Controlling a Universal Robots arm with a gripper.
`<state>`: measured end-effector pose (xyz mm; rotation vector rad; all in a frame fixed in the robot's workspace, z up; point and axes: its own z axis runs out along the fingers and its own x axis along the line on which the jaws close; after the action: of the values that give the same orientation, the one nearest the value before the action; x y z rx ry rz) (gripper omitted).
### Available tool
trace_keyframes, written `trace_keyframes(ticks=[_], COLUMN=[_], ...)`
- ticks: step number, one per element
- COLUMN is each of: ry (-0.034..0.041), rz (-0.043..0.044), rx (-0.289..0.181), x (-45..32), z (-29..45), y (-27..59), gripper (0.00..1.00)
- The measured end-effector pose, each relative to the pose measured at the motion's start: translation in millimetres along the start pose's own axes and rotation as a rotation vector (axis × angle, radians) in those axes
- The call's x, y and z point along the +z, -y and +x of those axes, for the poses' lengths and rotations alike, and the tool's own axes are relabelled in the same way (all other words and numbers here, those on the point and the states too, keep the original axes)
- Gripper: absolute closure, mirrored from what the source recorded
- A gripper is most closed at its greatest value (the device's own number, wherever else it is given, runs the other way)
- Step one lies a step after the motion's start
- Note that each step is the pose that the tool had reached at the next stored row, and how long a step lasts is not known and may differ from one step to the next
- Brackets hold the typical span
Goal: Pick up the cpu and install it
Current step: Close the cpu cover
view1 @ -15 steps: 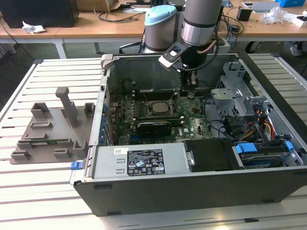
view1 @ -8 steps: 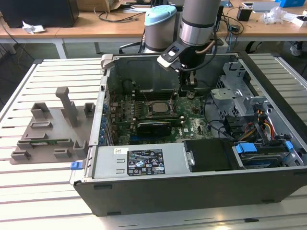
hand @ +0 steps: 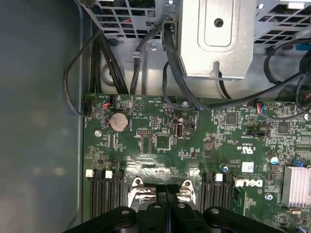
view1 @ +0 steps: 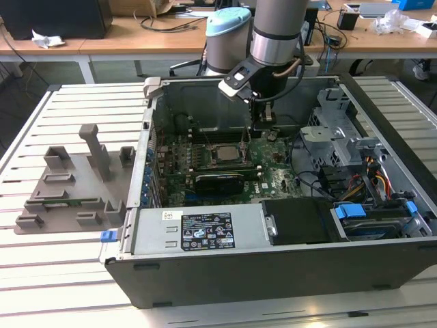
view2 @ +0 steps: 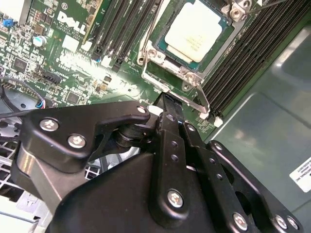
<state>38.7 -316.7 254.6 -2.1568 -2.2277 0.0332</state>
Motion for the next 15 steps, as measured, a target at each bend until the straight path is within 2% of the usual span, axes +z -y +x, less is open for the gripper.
trace_keyframes(ticks=[11, 15], ry=[-0.0001, 0.0001], rz=[0.0000, 0.0001], rx=[0.000, 0.000], x=[1.5, 10.3], z=[0.4, 0.6], y=[13.4, 22.6], gripper=[0.89, 0.89])
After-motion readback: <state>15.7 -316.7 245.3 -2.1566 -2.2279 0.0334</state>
